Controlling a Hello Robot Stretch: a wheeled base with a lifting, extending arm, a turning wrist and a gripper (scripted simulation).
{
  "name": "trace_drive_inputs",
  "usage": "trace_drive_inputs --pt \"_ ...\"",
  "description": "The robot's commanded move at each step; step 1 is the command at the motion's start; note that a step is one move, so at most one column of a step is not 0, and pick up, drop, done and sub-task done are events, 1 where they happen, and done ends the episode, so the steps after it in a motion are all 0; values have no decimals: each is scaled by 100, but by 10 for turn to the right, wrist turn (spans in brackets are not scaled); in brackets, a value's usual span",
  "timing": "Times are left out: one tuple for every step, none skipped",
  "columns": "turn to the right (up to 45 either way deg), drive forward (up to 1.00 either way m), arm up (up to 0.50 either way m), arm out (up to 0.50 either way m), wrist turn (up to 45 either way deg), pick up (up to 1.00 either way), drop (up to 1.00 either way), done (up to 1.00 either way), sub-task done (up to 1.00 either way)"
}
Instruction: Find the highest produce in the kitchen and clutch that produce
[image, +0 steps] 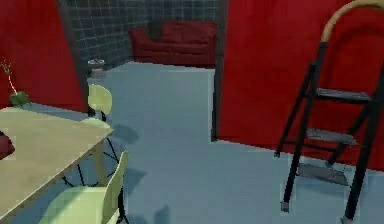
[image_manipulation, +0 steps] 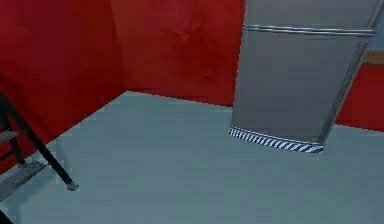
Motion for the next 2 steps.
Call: trace_drive_inputs --pt "-450 0 0 0 0 0 0 0 0" --pt "450 0 0 0 0 0 0 0 0"
